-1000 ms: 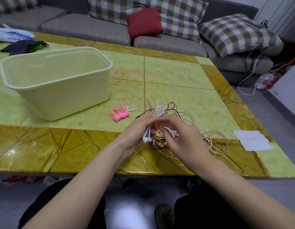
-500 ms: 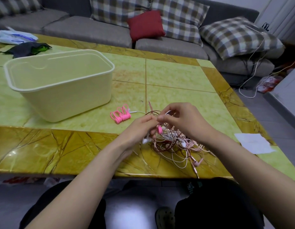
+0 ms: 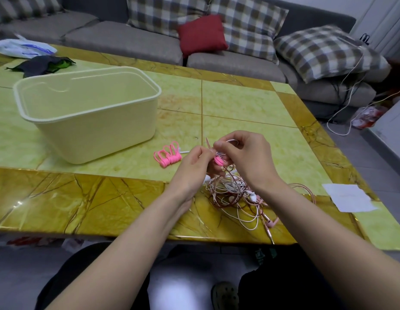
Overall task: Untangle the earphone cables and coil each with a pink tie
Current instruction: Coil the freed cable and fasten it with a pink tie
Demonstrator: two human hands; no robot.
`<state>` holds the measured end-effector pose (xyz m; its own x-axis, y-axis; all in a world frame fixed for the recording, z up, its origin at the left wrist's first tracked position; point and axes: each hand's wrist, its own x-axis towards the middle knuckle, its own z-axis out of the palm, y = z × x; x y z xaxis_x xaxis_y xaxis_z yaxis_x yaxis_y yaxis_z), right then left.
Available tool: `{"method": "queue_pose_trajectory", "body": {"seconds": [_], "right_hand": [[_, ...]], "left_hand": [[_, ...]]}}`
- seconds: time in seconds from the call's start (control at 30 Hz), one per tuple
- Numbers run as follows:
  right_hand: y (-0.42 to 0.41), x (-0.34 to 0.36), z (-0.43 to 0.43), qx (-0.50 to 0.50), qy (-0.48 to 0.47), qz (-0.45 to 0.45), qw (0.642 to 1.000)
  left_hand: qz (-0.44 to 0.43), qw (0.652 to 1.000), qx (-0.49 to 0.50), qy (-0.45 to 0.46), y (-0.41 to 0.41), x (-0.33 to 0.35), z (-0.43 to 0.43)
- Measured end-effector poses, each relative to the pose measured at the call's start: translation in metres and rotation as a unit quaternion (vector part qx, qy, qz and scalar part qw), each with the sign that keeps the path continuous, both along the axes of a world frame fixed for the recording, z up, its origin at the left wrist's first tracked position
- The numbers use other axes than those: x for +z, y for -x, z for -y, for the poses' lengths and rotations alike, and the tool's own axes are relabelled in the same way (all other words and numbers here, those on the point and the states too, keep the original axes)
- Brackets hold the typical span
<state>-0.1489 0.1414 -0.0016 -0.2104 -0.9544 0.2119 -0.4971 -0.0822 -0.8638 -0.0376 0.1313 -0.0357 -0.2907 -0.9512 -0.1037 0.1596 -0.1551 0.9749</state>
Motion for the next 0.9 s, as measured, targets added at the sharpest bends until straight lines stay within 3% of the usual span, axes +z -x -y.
{"method": "queue_pose_trajectory", "body": {"seconds": [0.23, 0.5, 0.67, 0.77, 0.9], "right_hand": [[-0.005, -0.001, -0.005, -0.035, 0.02, 0.085, 0.996], [0.013, 0.0, -0.013, 0.022, 0.003, -0.006, 1.0], [0.017, -0.002, -0.014, 0.034, -0.005, -0.043, 0.998], [0.016, -0.006, -0.015, -0.015, 0.03, -0.104, 0.994], [0.014, -0.013, -0.023, -0.031, 0.027, -0.101, 0.994]], "left_hand": [[-0.019, 1.0, -0.016, 0.008, -0.005, 0.002, 0.0], [0.047, 0.99, -0.107, 0.074, -0.014, 0.004, -0.005], [0.076, 0.985, -0.141, 0.059, -0.013, 0.0, -0.005], [0.058, 0.99, -0.119, 0.041, -0.011, -0.006, -0.006], [0.045, 0.996, -0.065, 0.036, -0.01, -0.009, -0.002]]}}
